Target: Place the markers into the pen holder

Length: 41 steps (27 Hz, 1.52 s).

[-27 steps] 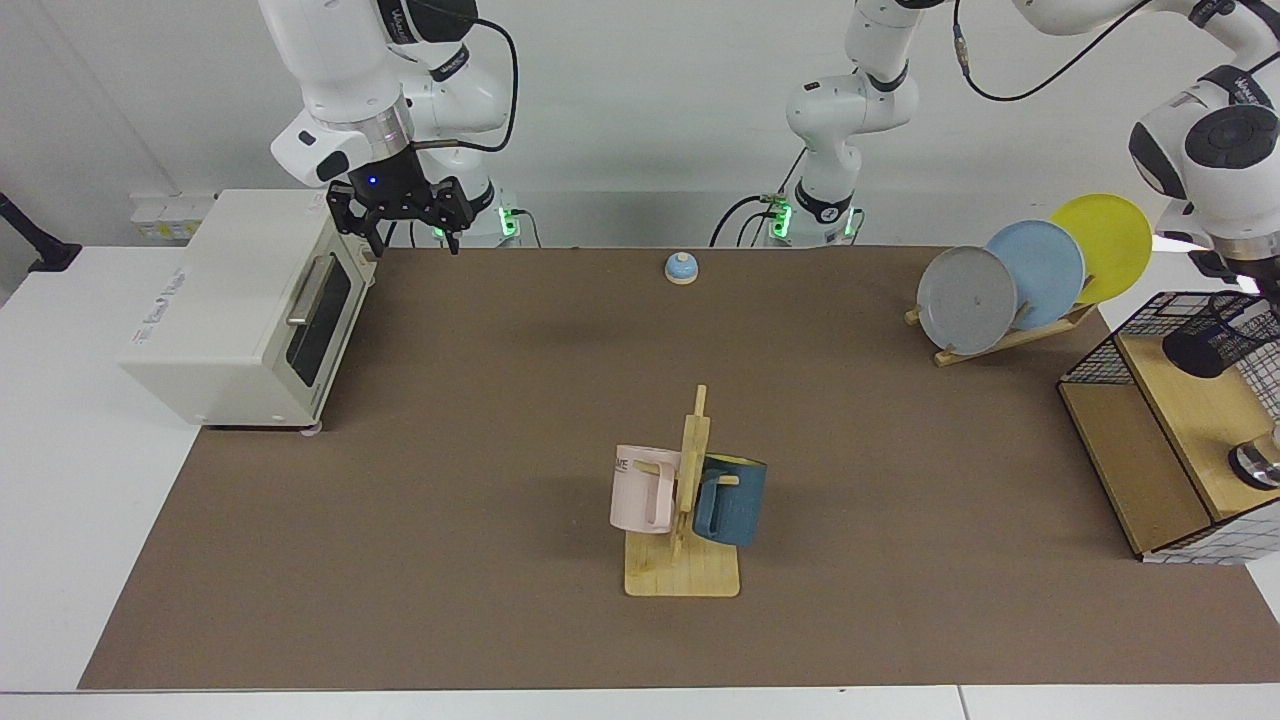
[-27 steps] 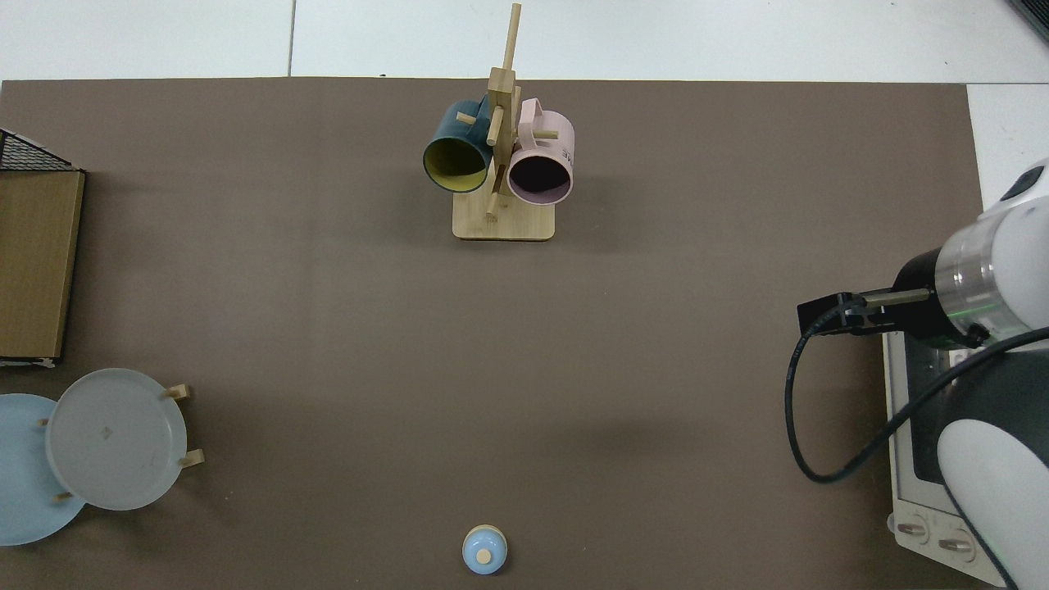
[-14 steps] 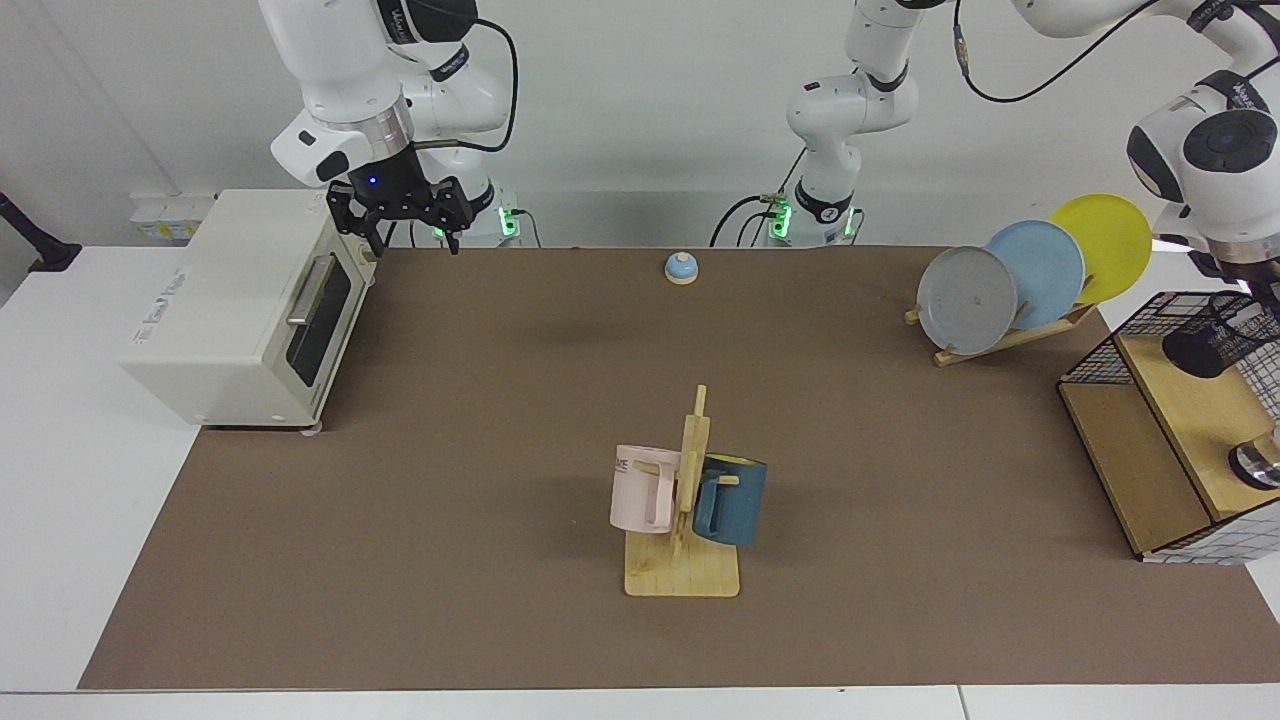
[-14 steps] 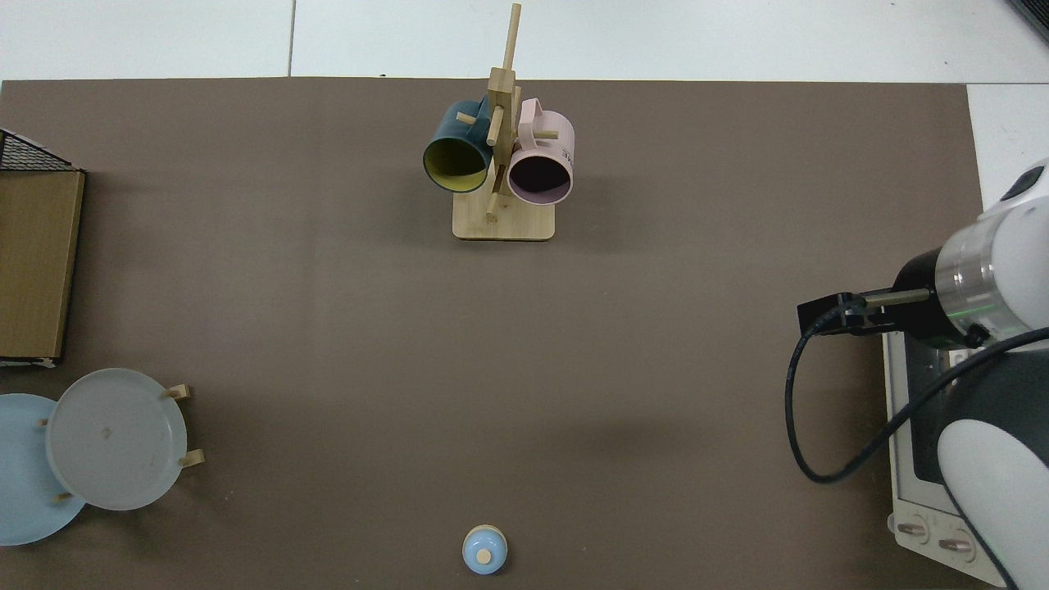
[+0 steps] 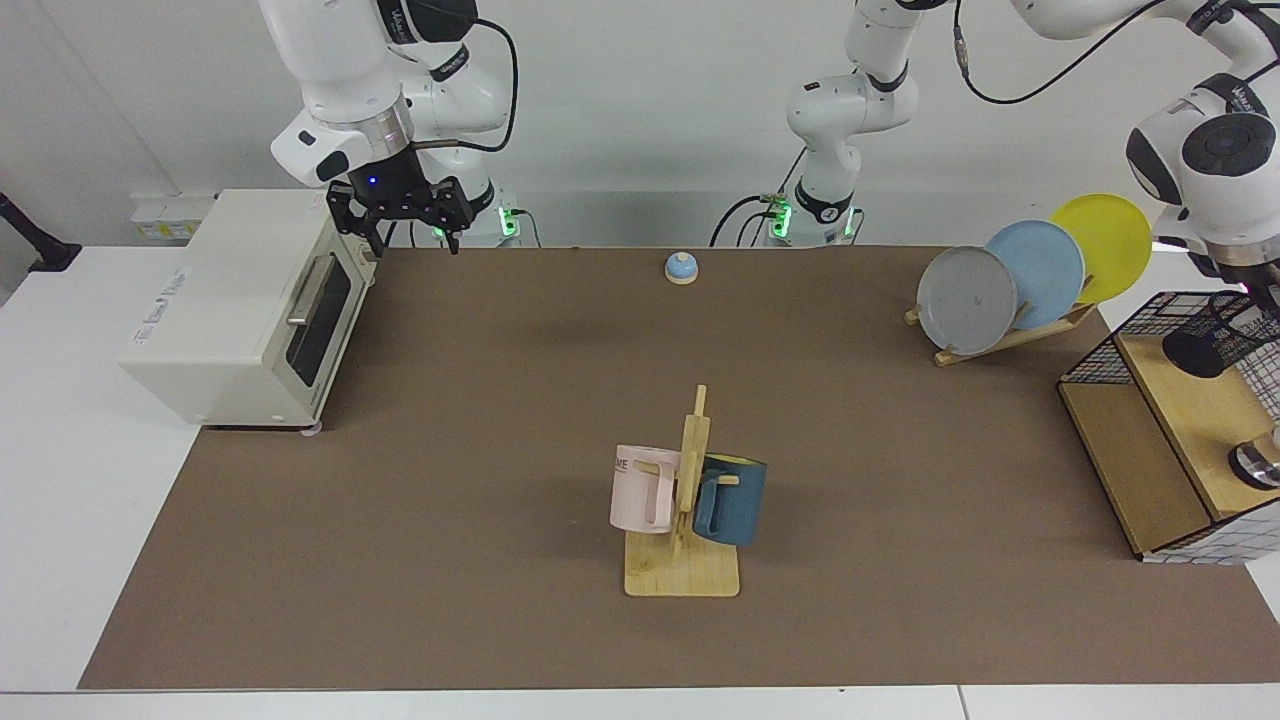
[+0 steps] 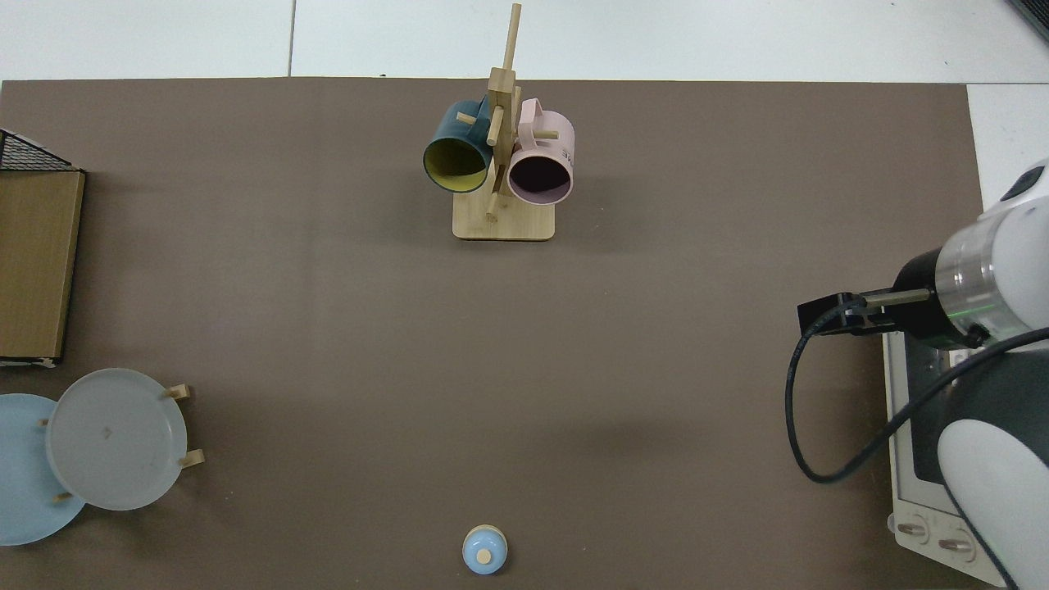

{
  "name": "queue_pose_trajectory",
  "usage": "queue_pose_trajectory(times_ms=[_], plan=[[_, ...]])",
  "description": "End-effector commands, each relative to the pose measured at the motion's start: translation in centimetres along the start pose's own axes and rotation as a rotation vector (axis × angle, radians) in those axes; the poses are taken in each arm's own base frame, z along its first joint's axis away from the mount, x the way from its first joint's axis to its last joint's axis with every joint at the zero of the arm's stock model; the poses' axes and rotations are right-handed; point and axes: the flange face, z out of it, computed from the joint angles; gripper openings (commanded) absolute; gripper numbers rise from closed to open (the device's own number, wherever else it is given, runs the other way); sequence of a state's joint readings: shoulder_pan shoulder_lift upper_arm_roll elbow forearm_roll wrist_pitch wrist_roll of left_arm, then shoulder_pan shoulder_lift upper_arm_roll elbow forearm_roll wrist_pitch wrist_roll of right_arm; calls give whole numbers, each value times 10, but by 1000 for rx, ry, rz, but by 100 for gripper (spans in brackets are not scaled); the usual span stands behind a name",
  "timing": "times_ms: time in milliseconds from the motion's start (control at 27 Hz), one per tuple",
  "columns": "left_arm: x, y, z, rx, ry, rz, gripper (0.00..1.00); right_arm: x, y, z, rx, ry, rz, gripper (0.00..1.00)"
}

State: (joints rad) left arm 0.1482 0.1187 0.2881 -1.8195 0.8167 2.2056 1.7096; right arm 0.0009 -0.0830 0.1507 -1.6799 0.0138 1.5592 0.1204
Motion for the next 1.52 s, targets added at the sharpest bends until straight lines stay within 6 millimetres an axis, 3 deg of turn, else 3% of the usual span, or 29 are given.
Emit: queue_pose_trajectory(times_ms=[0, 185, 370, 629, 776, 1072, 1257, 1479], plan=[[-4, 1, 1, 21, 7, 2, 42, -2, 2, 1, 18, 19, -8, 100], [-15, -3, -10, 38, -8, -10, 50, -2, 2, 1, 18, 19, -8, 100], [-34, -7, -27, 59, -33, -26, 51, -2, 2, 1, 18, 19, -8, 100], [-59, -12, -69, 80, 9, -85, 52, -2, 3, 1, 18, 19, -7, 100], [-60, -11, -101, 82, 121, -157, 52, -2, 2, 1, 18, 19, -8, 100], [-42, -7, -159, 102, 295, -288, 54, -2, 3, 1, 18, 19, -7, 100], [-28, 6, -177, -10, 427, -520, 55, -2, 3, 1, 18, 19, -7, 100], [9, 10, -203, -208, 539, -775, 56, -2, 2, 1, 18, 19, -8, 100]])
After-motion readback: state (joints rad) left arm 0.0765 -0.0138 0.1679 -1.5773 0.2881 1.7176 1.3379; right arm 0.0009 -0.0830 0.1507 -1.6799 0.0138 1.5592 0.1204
